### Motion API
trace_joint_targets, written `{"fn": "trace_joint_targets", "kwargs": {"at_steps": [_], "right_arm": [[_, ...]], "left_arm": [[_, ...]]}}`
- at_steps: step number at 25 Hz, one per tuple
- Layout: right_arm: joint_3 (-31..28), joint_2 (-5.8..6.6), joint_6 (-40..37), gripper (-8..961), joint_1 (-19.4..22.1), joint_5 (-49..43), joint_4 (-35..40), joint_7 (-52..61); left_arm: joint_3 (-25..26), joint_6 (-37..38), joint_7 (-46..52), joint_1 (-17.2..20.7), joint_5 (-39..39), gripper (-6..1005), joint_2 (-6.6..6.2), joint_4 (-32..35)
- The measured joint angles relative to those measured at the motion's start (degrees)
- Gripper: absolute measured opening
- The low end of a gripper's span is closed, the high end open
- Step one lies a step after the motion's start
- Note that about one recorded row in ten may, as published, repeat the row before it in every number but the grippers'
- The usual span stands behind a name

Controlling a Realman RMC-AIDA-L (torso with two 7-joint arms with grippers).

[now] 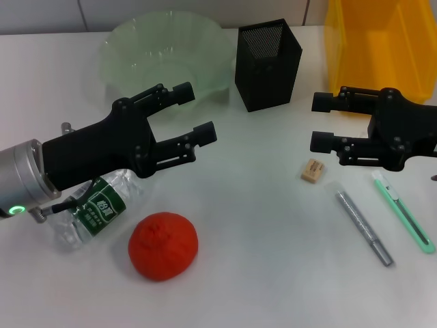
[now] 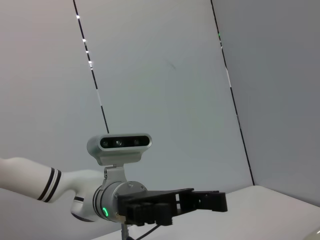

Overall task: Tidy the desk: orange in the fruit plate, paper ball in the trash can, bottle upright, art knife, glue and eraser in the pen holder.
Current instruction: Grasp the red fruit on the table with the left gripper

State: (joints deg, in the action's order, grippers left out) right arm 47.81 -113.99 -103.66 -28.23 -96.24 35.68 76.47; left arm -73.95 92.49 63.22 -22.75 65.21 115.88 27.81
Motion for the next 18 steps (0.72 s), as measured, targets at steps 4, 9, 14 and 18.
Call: {"fn": "trace_joint_targets", "kwargs": {"at_steps": [4,9,14,18], "right_arm": [[0.0,-0.11,0.1,726,0.1,0.0,0.0,0.0],[0.0,-0.17,0.1,727,0.1,0.1,0.0,0.2],[0.0,-0.33,0.1,726,0.0,0.2,0.0,0.4],[0.0,-0.4,0.1,727,-0.2,0.3,0.0,0.6]], "left_arm": [[0.5,1.3,2.6,0.5,2.6,825,-0.86,0.9],[0.9,2.1,5.0,0.9,5.0,825,-2.29,1.2],[0.9,2.2,6.5,1.5,6.2,824,-3.38,1.2],[0.9,2.0,7.1,1.7,8.6,824,-4.05,1.2]]}}
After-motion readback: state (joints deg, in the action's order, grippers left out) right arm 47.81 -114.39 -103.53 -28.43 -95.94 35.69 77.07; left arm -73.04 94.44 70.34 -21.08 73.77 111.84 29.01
